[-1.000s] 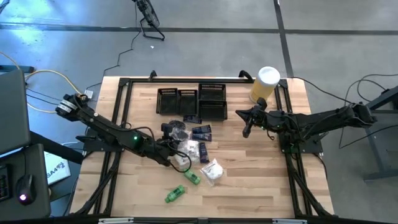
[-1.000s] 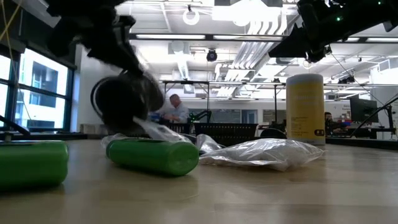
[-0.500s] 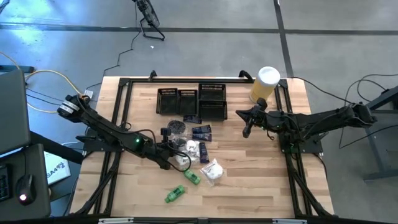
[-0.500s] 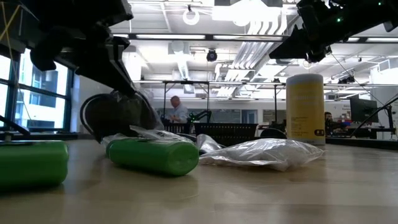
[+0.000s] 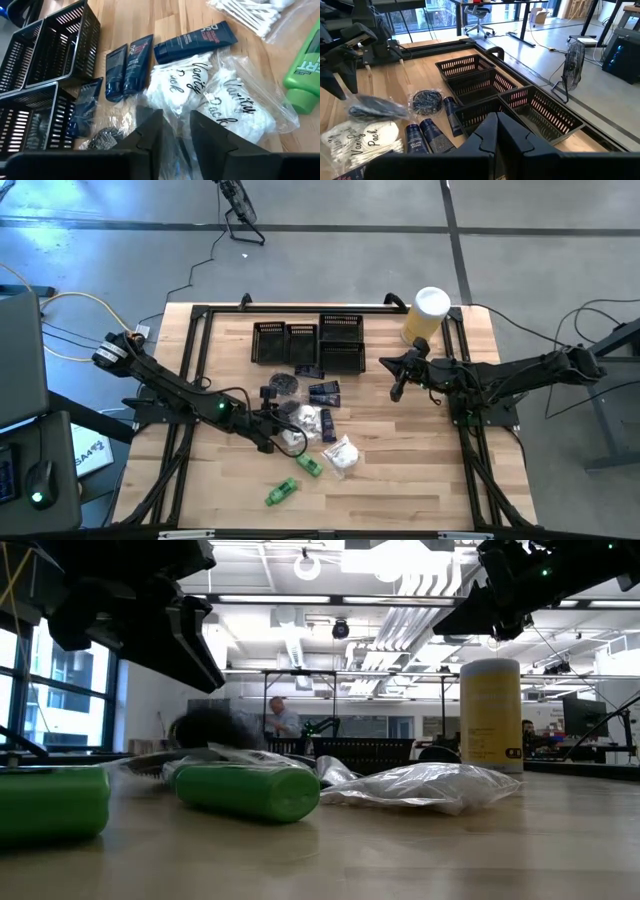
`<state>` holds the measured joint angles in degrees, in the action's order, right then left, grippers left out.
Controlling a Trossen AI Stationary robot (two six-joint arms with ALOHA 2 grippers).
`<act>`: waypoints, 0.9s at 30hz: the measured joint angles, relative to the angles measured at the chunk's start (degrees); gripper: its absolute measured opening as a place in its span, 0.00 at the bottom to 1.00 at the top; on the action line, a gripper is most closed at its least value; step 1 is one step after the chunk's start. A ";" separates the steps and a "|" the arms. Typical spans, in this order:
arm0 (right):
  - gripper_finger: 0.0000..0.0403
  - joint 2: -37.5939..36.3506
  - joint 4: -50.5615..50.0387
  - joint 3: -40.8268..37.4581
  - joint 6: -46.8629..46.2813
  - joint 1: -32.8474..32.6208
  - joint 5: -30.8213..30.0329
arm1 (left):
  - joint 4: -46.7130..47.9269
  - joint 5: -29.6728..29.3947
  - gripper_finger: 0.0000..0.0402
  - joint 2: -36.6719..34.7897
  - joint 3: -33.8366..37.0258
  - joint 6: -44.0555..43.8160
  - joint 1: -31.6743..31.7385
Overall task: Pick & Place Travel size toiletries
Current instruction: Put the middle black hairbrush into the left black bin
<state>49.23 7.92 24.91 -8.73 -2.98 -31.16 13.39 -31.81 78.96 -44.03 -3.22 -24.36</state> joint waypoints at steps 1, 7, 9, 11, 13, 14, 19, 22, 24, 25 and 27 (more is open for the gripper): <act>0.00 0.00 0.00 0.00 0.00 0.00 0.00 | 0.04 0.02 0.25 0.00 0.00 0.04 0.00; 0.00 0.00 0.02 0.00 0.00 0.00 0.01 | 0.09 0.22 0.16 0.00 0.00 0.11 0.00; 0.00 0.00 0.00 0.00 0.00 0.00 0.02 | 0.11 0.26 0.11 0.00 0.00 0.02 0.00; 0.00 0.00 0.02 0.00 0.00 0.00 0.00 | 0.13 1.33 0.08 0.00 0.00 0.01 0.00; 0.00 0.00 0.02 0.00 0.00 0.00 0.02 | 0.11 2.99 0.08 0.26 0.00 0.06 0.00; 0.00 0.00 0.02 0.00 0.00 0.00 0.01 | -0.20 3.05 0.09 0.77 -0.05 0.02 -0.02; 0.00 0.02 0.02 0.00 0.00 0.00 0.02 | -5.12 3.27 0.20 2.94 -0.07 3.27 -0.02; 0.00 0.00 -0.11 0.00 -0.09 0.00 0.02 | -9.60 4.66 0.28 3.64 -0.36 8.07 -0.09; 0.00 0.00 -0.28 0.00 -0.51 0.00 0.34 | -8.35 5.59 0.30 3.72 -1.18 8.61 -0.09; 0.00 0.00 -0.33 0.00 -0.56 0.00 1.07 | -7.46 6.10 0.31 3.72 -1.64 8.15 -0.13; 0.00 0.02 -0.50 0.00 -0.66 0.00 2.93 | -6.11 6.13 0.31 4.12 -2.87 7.01 -0.99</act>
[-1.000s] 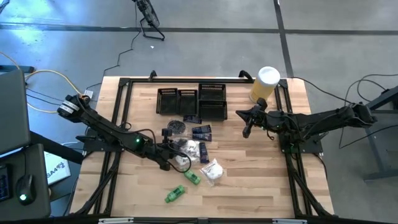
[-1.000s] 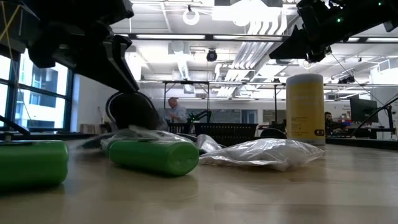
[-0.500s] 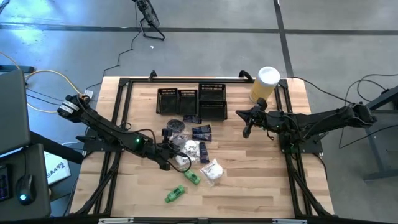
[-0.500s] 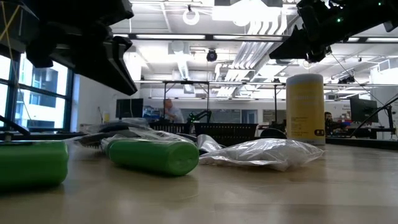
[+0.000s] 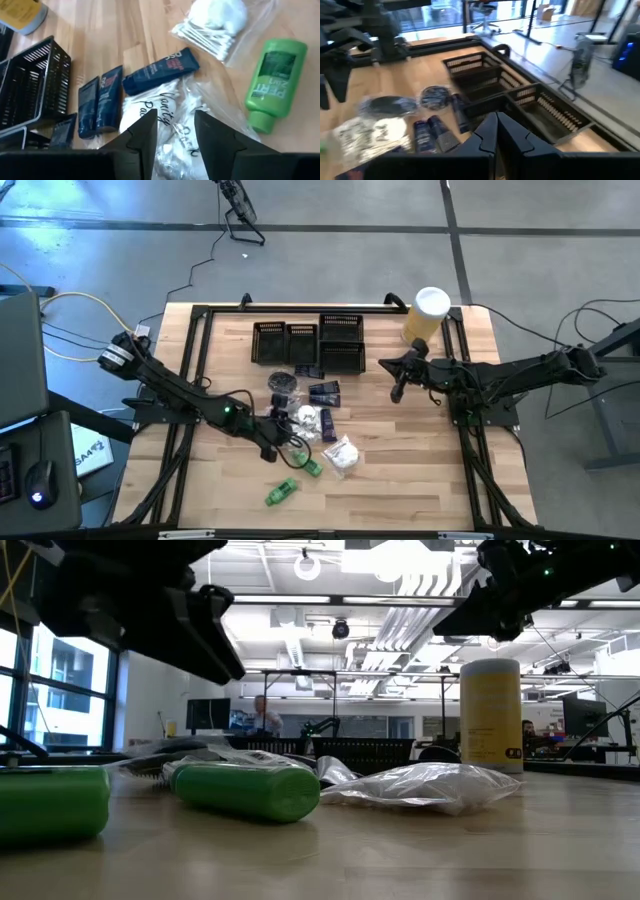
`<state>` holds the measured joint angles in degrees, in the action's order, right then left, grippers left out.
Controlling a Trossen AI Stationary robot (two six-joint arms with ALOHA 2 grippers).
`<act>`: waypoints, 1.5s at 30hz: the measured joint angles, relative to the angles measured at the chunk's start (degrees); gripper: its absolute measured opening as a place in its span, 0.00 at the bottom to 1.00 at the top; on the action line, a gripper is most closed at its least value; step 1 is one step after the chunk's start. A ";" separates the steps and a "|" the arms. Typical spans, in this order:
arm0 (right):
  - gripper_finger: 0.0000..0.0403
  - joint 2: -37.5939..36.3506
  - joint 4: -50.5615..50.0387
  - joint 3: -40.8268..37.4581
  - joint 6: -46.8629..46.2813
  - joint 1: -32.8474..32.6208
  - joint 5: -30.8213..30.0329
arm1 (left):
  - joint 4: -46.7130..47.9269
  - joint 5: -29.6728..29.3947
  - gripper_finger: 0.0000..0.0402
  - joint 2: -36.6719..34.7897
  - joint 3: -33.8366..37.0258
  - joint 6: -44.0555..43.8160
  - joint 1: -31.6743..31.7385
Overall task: Pick & Place Travel size toiletries
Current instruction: Put the middle black hairbrush into the left black bin
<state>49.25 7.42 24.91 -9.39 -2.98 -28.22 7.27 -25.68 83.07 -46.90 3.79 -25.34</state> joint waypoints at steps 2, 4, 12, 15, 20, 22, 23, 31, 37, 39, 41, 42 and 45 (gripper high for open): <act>0.00 0.00 0.06 0.00 -0.02 0.00 1.72 | 0.65 -1.38 0.29 0.67 -1.30 0.74 -1.55; 0.00 0.00 0.02 0.00 0.00 -0.01 2.50 | 0.82 -4.05 0.26 1.72 -3.05 2.32 -3.45; 0.00 0.00 0.02 0.00 0.02 0.00 2.86 | 20.04 -9.43 0.08 3.43 -9.83 -4.11 -8.38; 0.00 0.00 0.04 0.00 0.07 -0.02 2.88 | 25.00 -9.38 0.05 3.45 -9.83 -7.17 -9.00; 0.00 0.00 0.04 0.00 0.17 0.00 2.86 | 26.73 -7.52 0.04 3.45 -9.38 -8.03 -8.18; 0.00 0.00 0.04 0.00 0.18 0.00 2.87 | 26.74 -6.58 0.07 3.45 -9.33 -7.23 -7.85; 0.00 0.00 0.04 0.00 0.20 0.00 2.87 | 26.72 -6.13 0.09 3.45 -9.33 -7.12 -7.48; 0.00 -0.01 0.03 0.00 0.22 0.00 2.86 | 28.92 -3.47 0.37 4.21 -9.29 -2.69 -5.31; 0.00 -0.02 -0.34 0.00 0.22 0.02 2.86 | 38.71 -0.07 0.40 5.30 -9.16 -6.65 -5.54; 0.00 0.00 -0.53 0.00 0.22 0.00 2.86 | 40.05 -0.46 0.39 5.68 -9.35 -8.37 -5.40; 0.00 -0.02 -0.53 0.00 0.22 0.00 2.86 | 42.36 -1.03 0.38 5.85 -9.18 -9.30 -5.40; 0.00 -0.02 -0.67 0.00 0.22 0.00 2.86 | 42.44 -1.06 0.37 6.19 -9.17 -9.58 -5.40; 0.00 -0.02 -0.74 0.00 0.22 0.00 2.88 | 41.53 -1.01 0.35 7.51 -9.26 -9.87 -5.42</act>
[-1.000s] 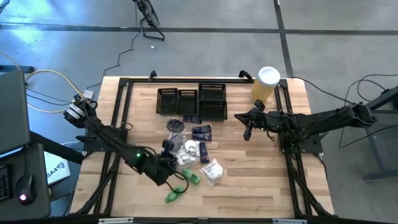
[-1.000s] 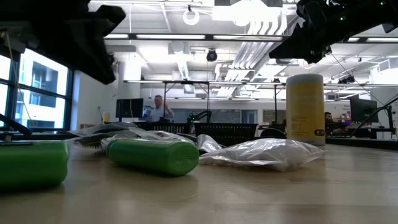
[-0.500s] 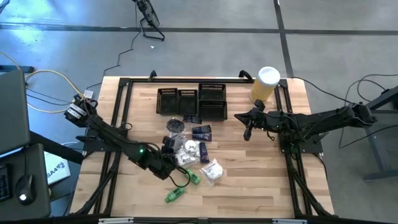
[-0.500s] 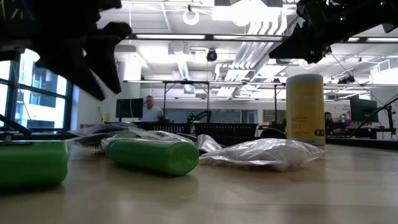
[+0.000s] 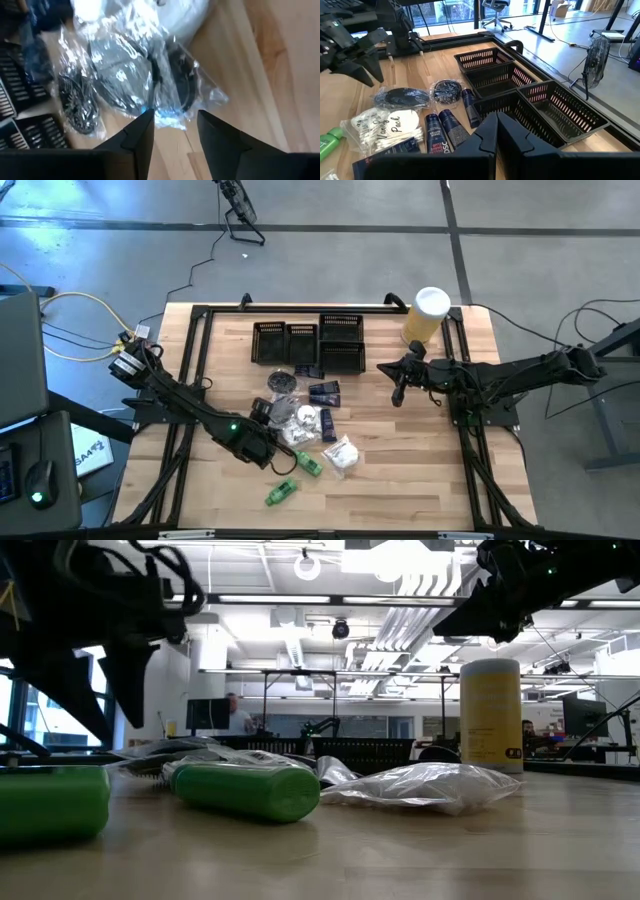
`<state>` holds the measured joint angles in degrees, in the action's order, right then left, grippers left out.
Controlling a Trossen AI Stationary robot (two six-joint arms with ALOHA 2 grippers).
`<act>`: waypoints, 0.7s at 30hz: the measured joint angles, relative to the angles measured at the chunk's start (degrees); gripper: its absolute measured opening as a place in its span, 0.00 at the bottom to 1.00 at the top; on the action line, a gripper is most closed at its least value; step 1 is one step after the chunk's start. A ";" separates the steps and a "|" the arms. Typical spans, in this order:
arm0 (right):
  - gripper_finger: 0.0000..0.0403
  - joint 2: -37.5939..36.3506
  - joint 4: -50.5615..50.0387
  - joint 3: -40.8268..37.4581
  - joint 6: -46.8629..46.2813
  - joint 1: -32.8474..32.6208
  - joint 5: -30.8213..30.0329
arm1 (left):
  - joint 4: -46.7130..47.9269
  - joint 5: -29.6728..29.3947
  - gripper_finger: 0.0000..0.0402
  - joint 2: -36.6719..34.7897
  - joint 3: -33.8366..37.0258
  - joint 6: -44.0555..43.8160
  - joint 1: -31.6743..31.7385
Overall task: Pick & Place Travel size toiletries
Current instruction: Put the middle black hairbrush into the left black bin
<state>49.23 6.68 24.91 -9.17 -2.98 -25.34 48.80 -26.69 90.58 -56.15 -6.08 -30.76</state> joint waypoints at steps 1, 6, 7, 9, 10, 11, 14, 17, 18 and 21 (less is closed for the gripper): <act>0.00 0.00 0.01 0.00 0.00 0.00 -0.03 | -0.38 0.12 0.34 0.45 0.01 -0.01 0.00; 0.00 0.02 -0.02 0.00 -0.02 0.00 -0.02 | -2.36 0.10 0.32 3.21 0.01 -0.22 0.02; 0.00 0.04 -0.06 0.00 -0.01 -0.01 -0.01 | -2.68 -0.07 0.32 3.91 0.01 -0.22 0.02; 0.00 0.00 -0.07 0.00 -0.02 0.00 0.00 | -2.10 -0.79 0.32 5.07 0.01 -0.47 0.02; 0.00 0.02 -0.30 0.00 -0.05 0.00 0.00 | -2.27 -1.38 0.32 5.72 0.00 -1.25 0.02; 0.00 0.02 -0.48 0.00 -0.13 0.00 -0.02 | -1.90 -2.22 0.32 6.33 -0.01 -2.17 0.02; 0.00 0.01 -0.45 0.00 -0.20 0.00 0.00 | -0.38 -2.75 0.32 7.54 0.03 -3.95 0.02; 0.00 0.00 -0.42 0.00 -0.20 0.00 0.00 | 1.28 -2.78 0.32 7.55 0.01 -5.01 0.02; 0.00 0.02 -0.48 0.00 -0.20 0.00 0.00 | 1.06 -2.82 0.32 7.52 0.01 -5.25 0.02; 0.00 0.00 -0.44 0.00 -0.20 0.00 0.00 | 1.46 -3.05 0.32 7.05 0.01 -5.40 0.02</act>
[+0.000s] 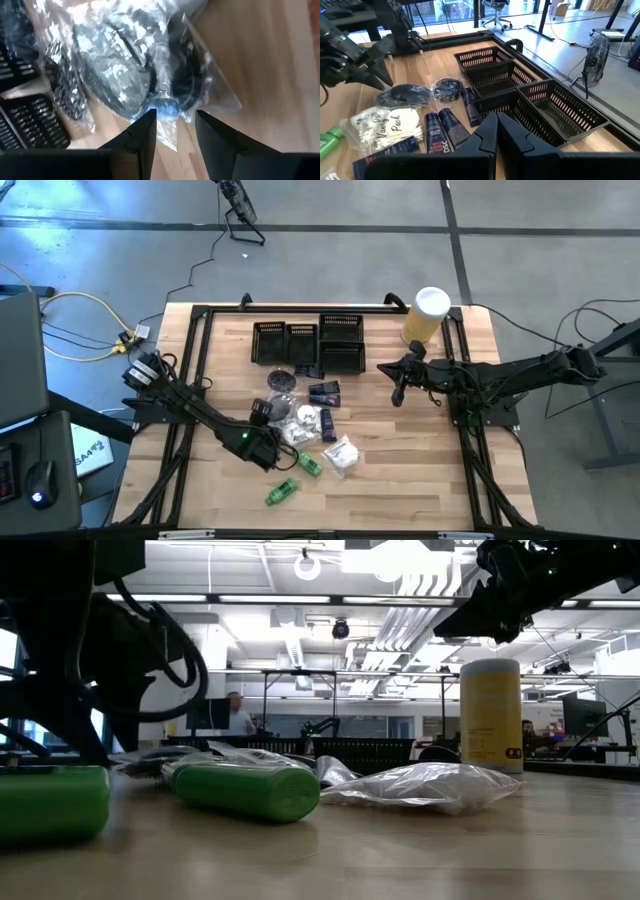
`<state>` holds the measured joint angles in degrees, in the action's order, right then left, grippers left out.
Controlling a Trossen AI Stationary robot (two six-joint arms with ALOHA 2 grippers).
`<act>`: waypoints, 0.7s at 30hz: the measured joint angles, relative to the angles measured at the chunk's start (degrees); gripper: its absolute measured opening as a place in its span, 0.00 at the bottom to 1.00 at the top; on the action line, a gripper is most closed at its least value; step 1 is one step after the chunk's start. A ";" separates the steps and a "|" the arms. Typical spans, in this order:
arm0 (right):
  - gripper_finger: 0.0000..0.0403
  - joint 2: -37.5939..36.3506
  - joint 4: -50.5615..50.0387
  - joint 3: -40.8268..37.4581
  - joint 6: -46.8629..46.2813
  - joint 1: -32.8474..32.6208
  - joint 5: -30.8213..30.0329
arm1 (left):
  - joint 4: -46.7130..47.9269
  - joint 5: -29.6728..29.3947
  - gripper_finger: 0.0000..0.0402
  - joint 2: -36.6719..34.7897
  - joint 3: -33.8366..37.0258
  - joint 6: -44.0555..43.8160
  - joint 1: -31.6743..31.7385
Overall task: Pick & Place Travel size toiletries
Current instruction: Put the middle black hairbrush into the left black bin
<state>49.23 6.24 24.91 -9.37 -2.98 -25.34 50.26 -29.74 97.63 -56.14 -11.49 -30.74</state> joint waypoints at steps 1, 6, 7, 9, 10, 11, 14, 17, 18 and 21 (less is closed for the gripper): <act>0.00 0.02 -0.04 0.00 0.00 0.00 -0.02 | -0.18 -0.13 0.32 -0.14 -0.02 -0.05 0.00; 0.00 0.02 -0.02 0.00 0.00 0.00 -0.01 | 1.50 -0.72 0.32 -0.51 -0.04 -1.01 0.00; 0.00 0.02 -0.02 0.00 0.00 0.00 0.00 | 1.64 -0.86 0.32 -0.54 -0.06 -1.23 0.00; 0.00 0.02 -0.03 0.00 0.04 0.00 -0.02 | 3.18 -1.23 0.32 -1.08 -0.04 -1.82 0.00; 0.00 0.02 -0.04 0.00 0.05 0.00 -0.02 | 3.20 -1.31 0.32 -1.21 -0.05 -2.03 0.00; 0.00 0.02 -0.02 0.00 0.07 0.00 0.00 | 3.24 -1.54 0.32 -1.21 -0.07 -2.42 0.00; 0.00 0.02 -0.04 0.00 0.13 0.02 -0.02 | 4.66 -1.74 0.32 -1.81 0.00 -2.88 0.00; 0.00 0.01 0.00 0.00 0.16 0.01 -0.02 | 5.52 -2.31 0.32 -2.13 -0.03 -3.60 0.00; 0.00 0.00 -0.03 0.00 0.17 0.02 -0.02 | 5.85 -2.38 0.32 -2.41 0.00 -3.66 0.00; 0.00 0.00 0.02 0.00 0.17 0.00 -0.04 | 5.72 -2.87 0.32 -2.39 -0.04 -3.82 0.00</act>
<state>49.24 6.26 24.91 -9.19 -2.98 -25.38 55.98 -32.61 95.24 -56.18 -15.31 -30.74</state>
